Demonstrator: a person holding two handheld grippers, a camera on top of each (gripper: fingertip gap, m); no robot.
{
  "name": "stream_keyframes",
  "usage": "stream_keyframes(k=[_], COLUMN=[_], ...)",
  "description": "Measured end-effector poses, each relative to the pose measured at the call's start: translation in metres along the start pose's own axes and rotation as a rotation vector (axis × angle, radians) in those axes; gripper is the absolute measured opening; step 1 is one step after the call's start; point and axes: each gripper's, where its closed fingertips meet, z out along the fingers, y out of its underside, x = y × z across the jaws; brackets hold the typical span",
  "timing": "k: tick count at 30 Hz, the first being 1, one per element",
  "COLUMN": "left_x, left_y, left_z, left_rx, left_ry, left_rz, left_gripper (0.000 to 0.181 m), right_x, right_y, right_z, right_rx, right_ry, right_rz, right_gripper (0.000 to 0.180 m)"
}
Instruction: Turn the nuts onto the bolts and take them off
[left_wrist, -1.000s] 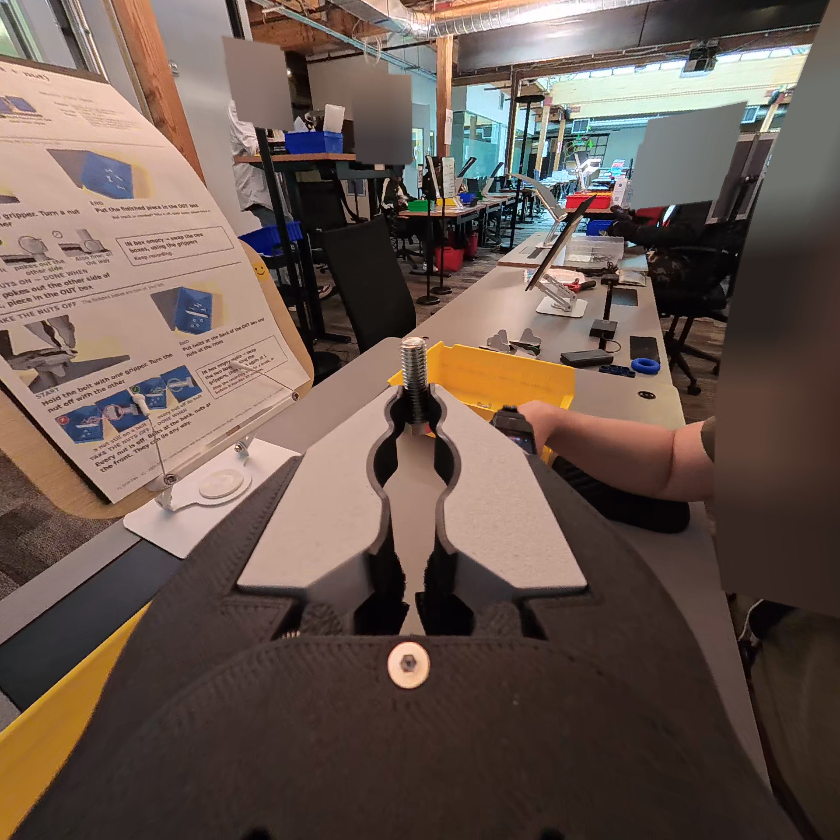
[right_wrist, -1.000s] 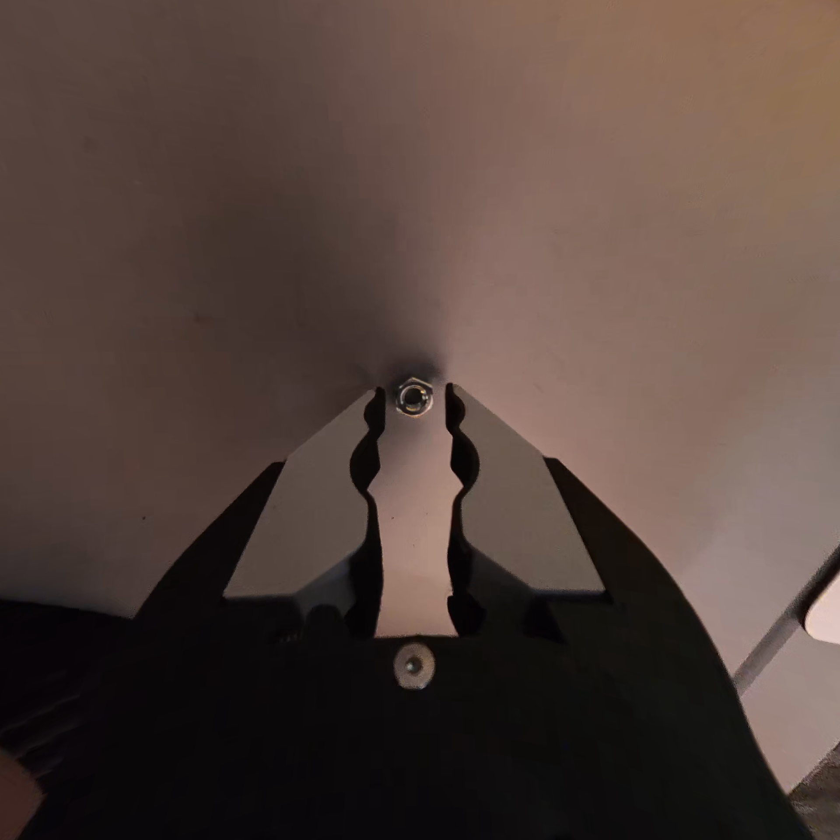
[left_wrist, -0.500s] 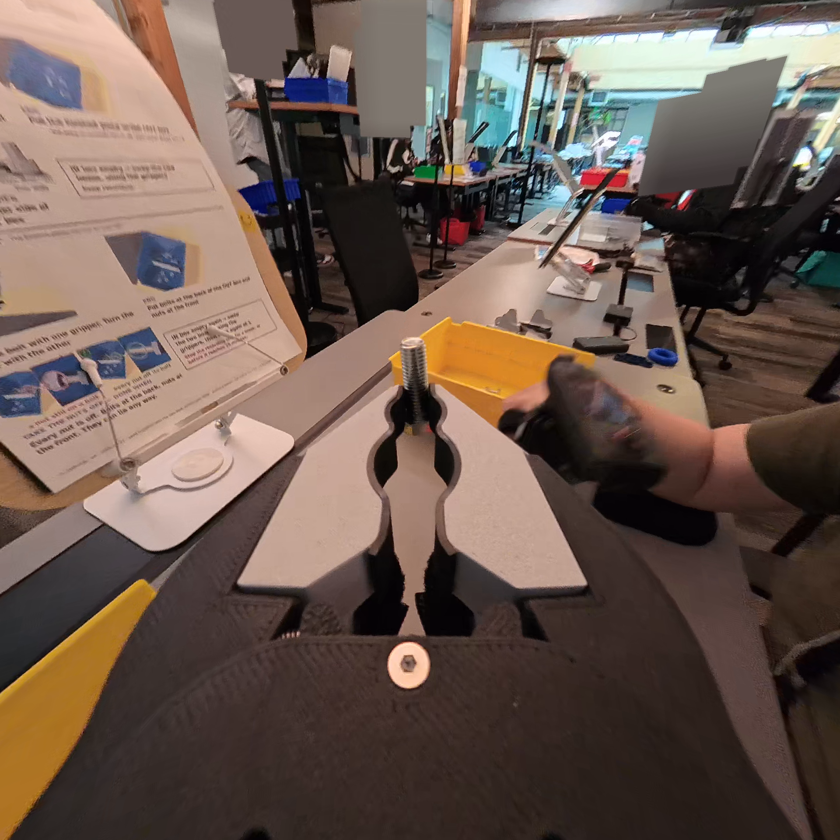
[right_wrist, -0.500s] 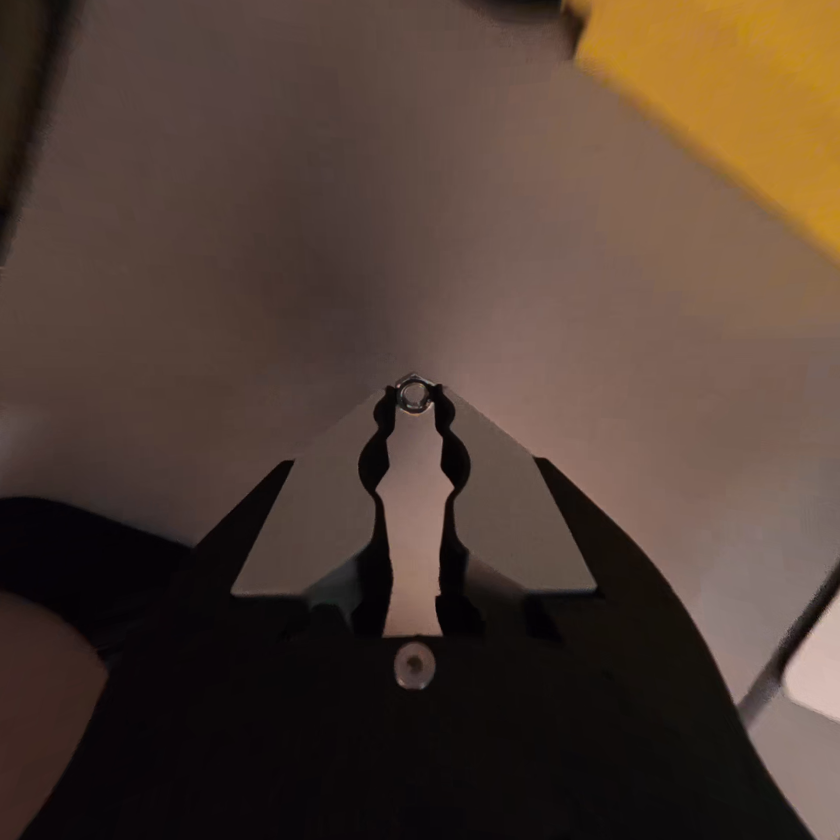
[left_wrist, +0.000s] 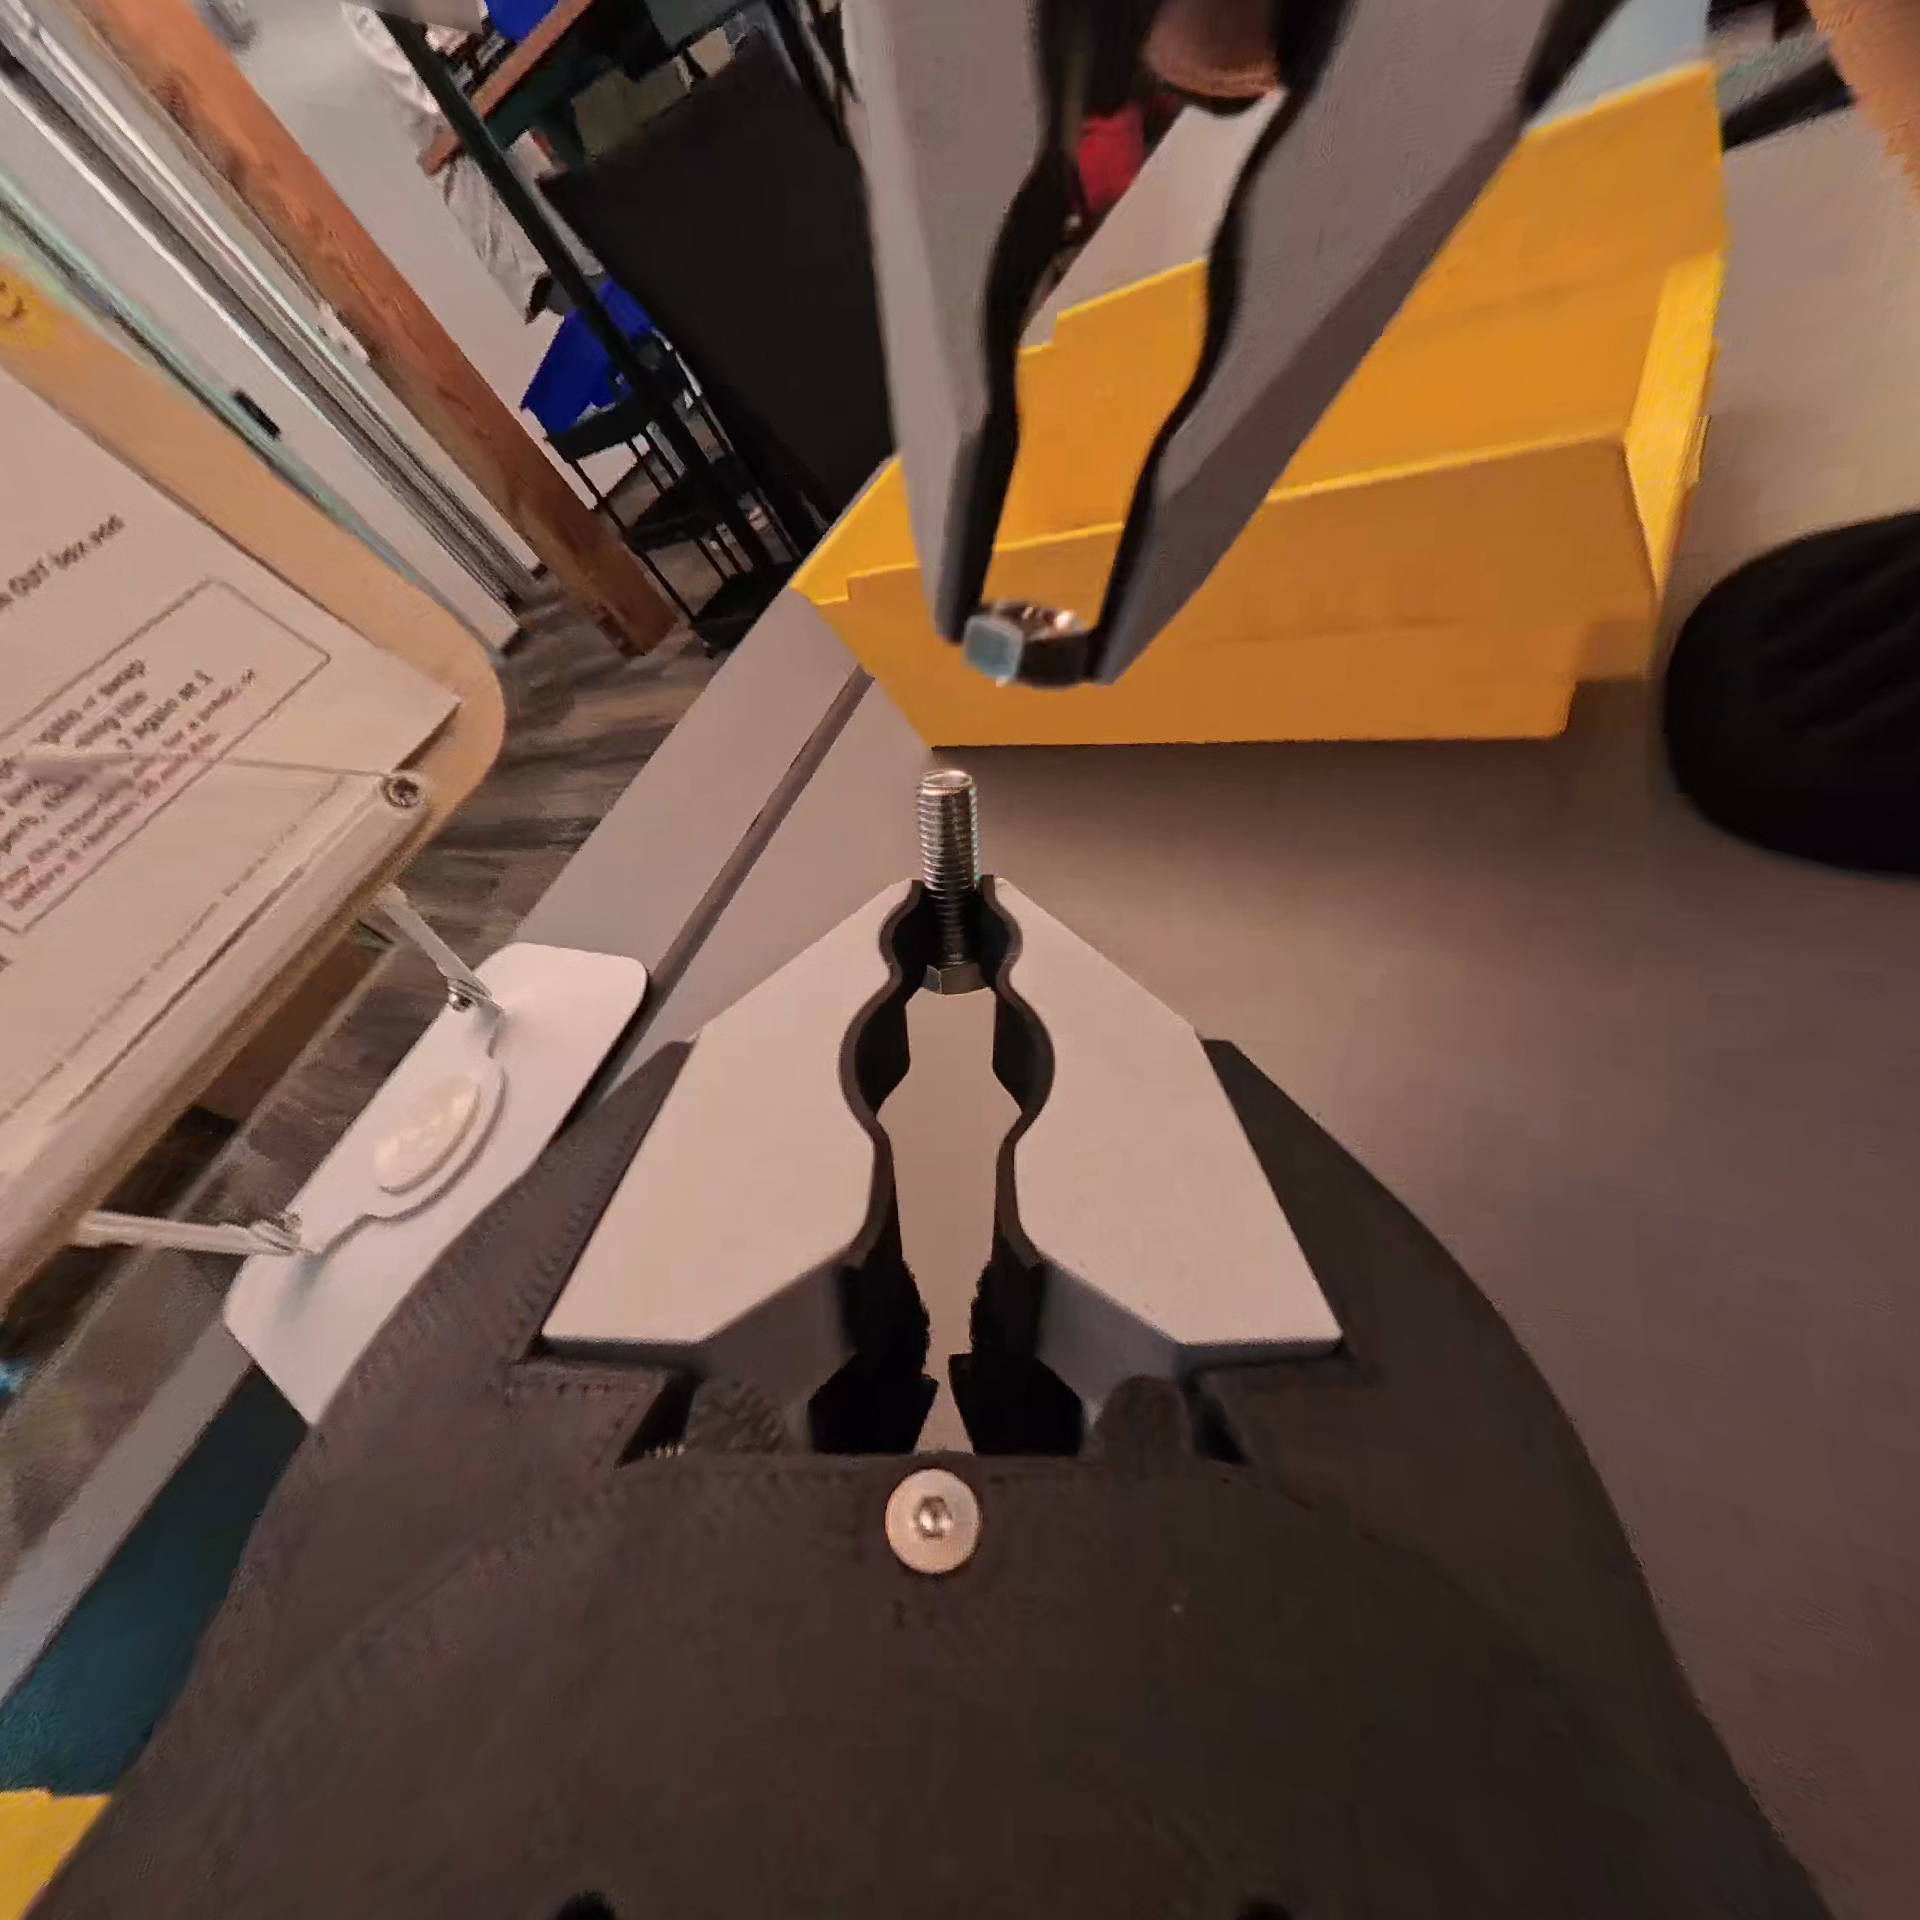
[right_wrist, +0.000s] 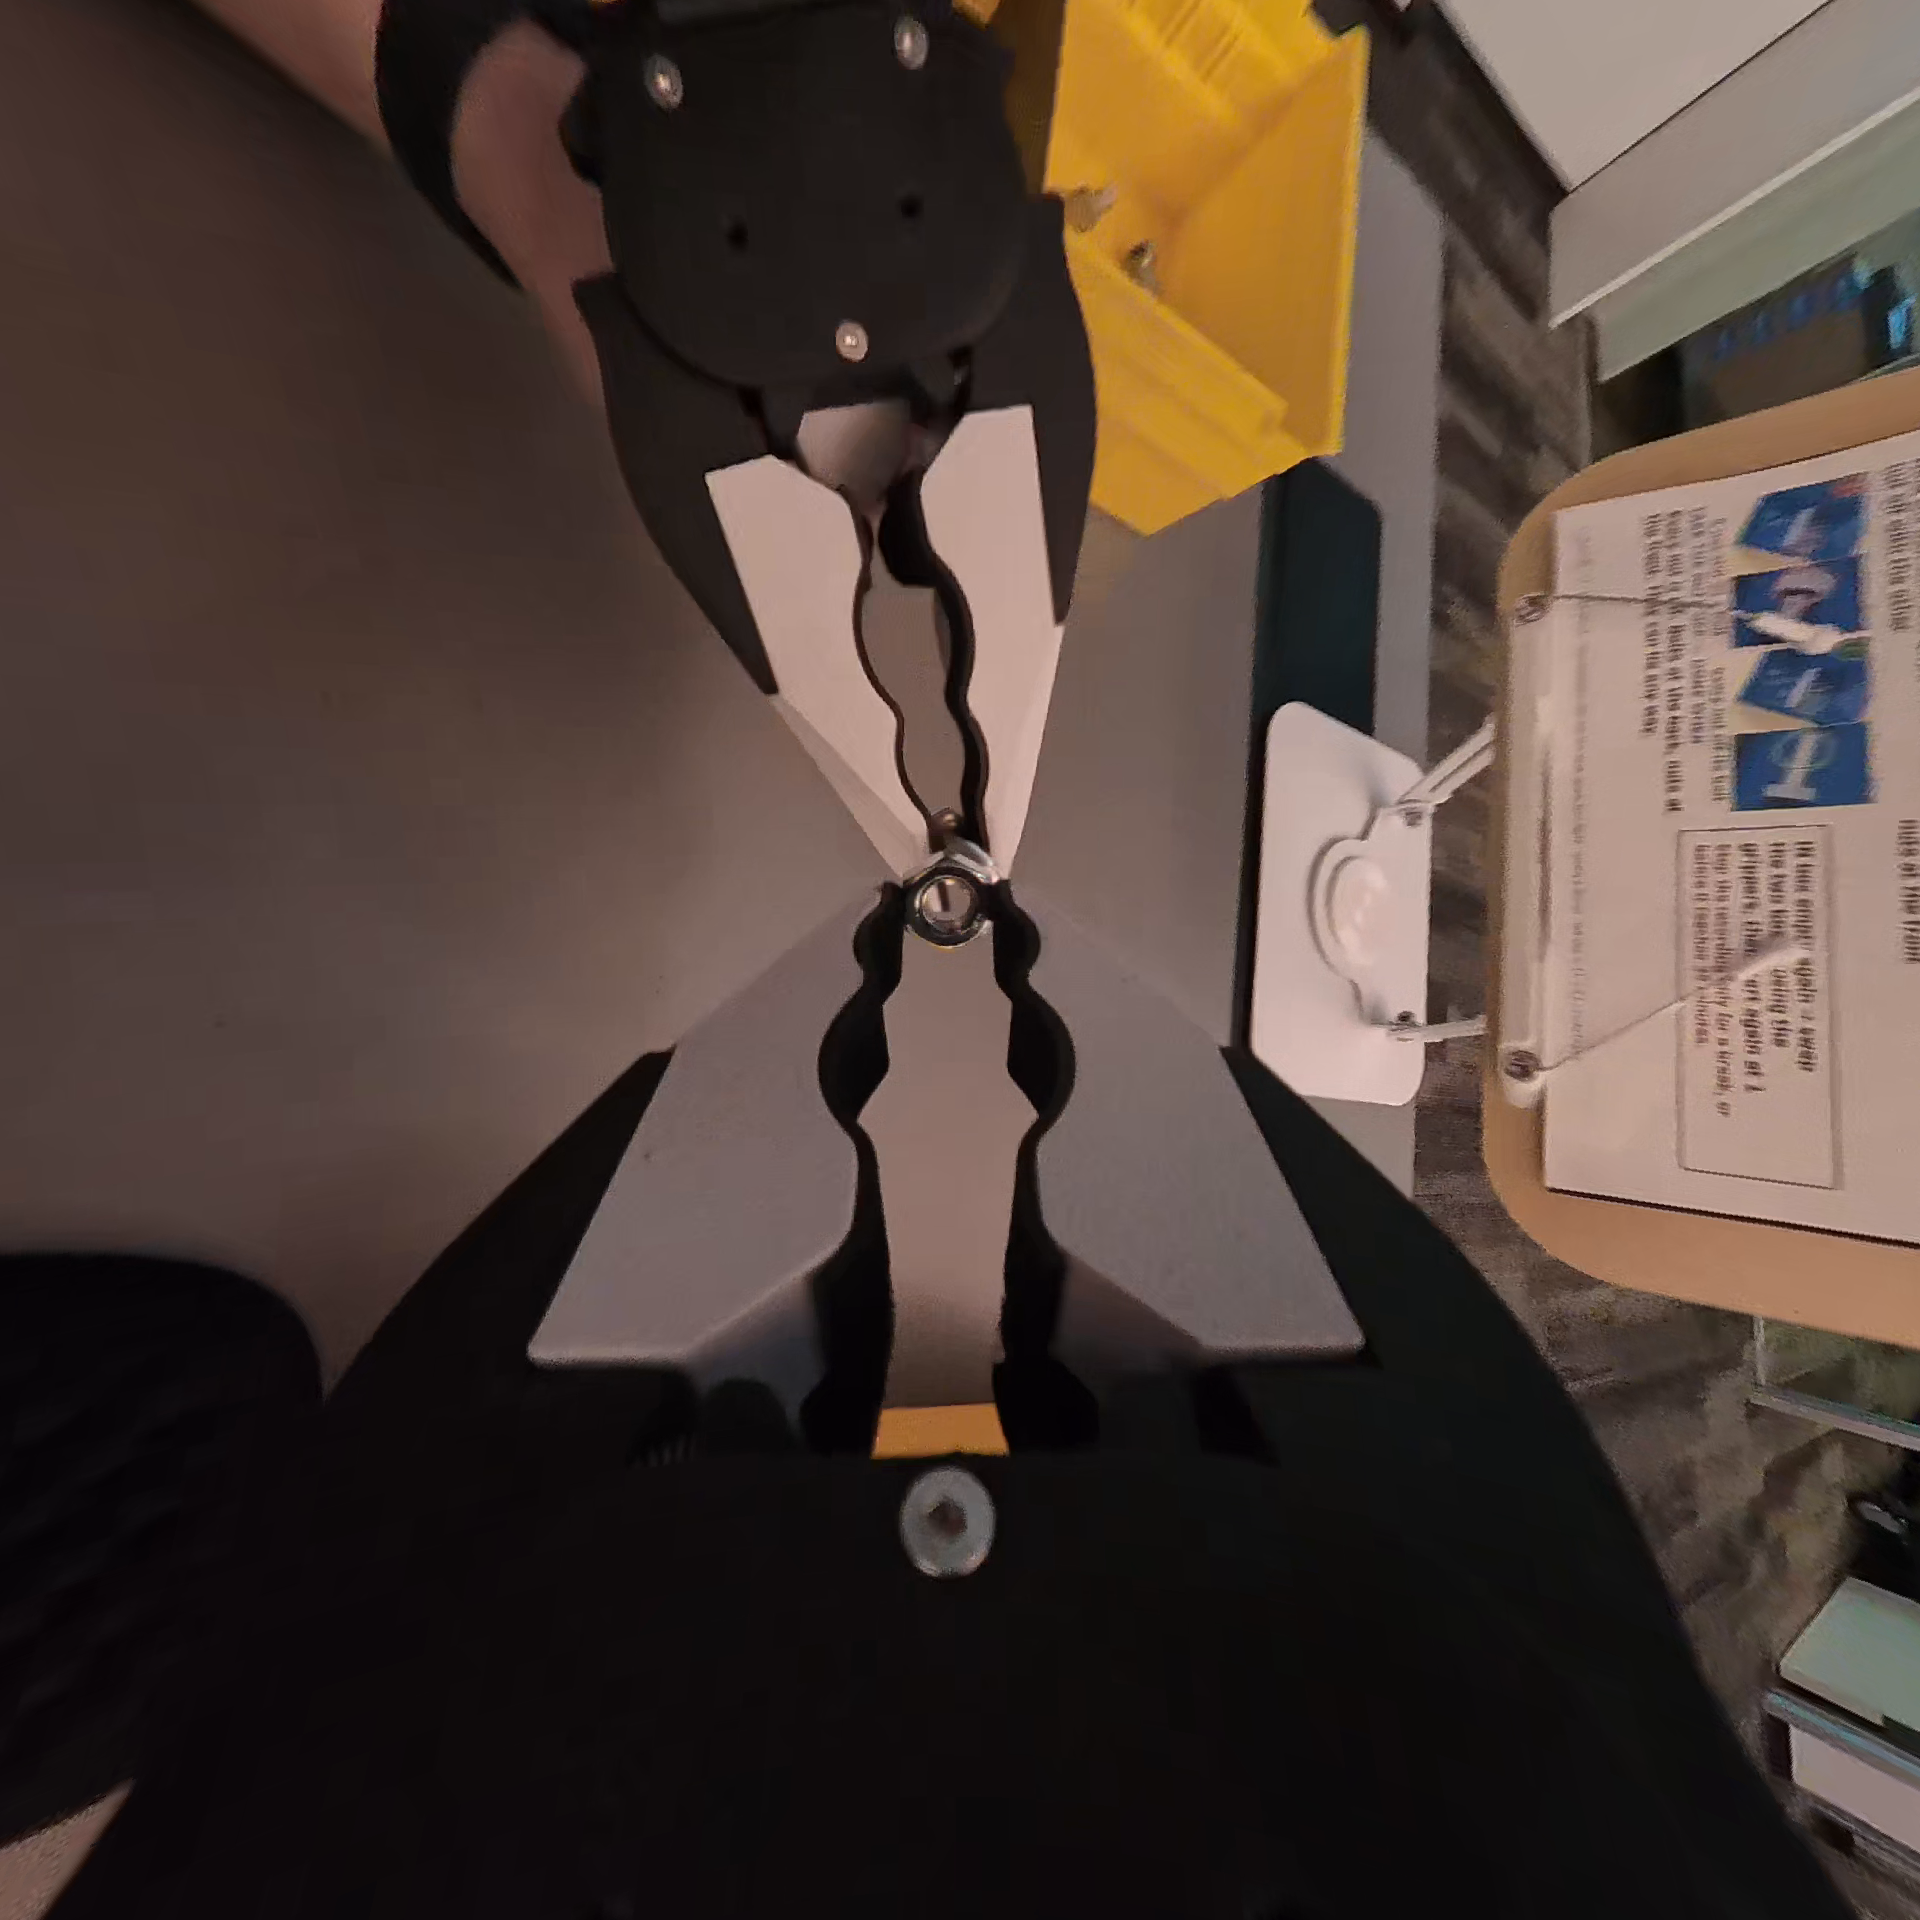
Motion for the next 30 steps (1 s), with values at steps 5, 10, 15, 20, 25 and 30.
stream_keyframes(k=[5, 10, 15, 20, 25, 30], left_x=[0.009, 0.015, 0.02, 0.027, 0.038, 0.051], left_y=[0.003, -0.007, -0.017, -0.022, -0.02, -0.022], left_z=[0.002, -0.002, -0.008, -0.011, -0.012, -0.015], left_rx=[0.003, 0.048, 0.089, 0.108, 0.093, 0.094], left_ry=[-0.01, -0.001, 0.021, 0.076, 0.158, 0.284], left_rz=[0.124, 0.176, 0.199, 0.189, 0.196, 0.127], left_gripper=[0.007, 0.007, 0.007, 0.007, 0.007, 0.007], right_x=[-0.005, -0.007, -0.013, -0.019, -0.03, -0.036], right_y=[0.006, 0.004, -0.003, -0.005, -0.003, -0.005], right_z=[0.01, 0.006, -0.001, -0.006, -0.007, -0.011], right_rx=[-0.03, -0.02, 0.015, 0.01, -0.028, -0.027], right_ry=[-0.032, -0.032, -0.047, -0.052, -0.078, -0.089], right_rz=[-0.014, -0.029, -0.055, -0.103, -0.162, -0.184], right_gripper=[0.016, 0.016, 0.016, 0.016, 0.016, 0.016])
